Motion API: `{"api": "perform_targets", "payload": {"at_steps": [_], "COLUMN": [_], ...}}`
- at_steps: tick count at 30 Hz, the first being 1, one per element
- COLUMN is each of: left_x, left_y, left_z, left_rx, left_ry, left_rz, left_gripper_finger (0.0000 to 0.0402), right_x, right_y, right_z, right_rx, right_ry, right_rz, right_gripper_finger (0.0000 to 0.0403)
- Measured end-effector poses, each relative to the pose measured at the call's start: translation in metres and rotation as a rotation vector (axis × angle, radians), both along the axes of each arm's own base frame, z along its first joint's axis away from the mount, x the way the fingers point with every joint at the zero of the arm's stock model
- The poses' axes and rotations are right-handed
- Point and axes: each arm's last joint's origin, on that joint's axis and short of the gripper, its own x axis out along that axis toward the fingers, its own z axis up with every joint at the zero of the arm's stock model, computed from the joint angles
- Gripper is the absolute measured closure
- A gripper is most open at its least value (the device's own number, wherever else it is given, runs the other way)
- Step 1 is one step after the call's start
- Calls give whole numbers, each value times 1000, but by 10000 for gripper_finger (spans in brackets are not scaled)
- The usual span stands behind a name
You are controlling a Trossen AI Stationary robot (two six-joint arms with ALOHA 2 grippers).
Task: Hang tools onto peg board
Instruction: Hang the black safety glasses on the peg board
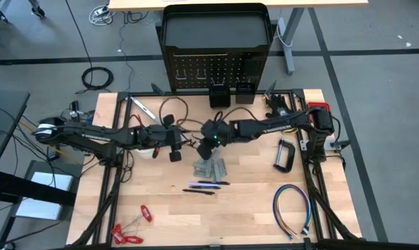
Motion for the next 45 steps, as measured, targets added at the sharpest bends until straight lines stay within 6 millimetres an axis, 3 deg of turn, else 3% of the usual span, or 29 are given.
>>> {"api": "perform_targets", "payload": {"at_steps": [6, 22, 34, 45], "left_x": [18, 44, 45, 46], "left_y": [-3, -1, 1, -2], "left_z": [-17, -56, -74, -73], "left_rx": [-1, 60, 186, 132], "left_ry": [-8, 21, 140, 99], "left_rz": [-12, 42, 81, 100], "left_gripper_finger": [224, 91, 80, 80], "right_x": [-2, -1, 2, 2], "right_y": [-14, -18, -19, -21], "right_z": [-1, 0, 4, 4], "right_rx": [13, 28, 46, 59], "right_ry": [10, -7, -58, -70], "right_rz": [-24, -50, -71, -88], "right_gripper_finger": [357, 358, 359, 359]}}
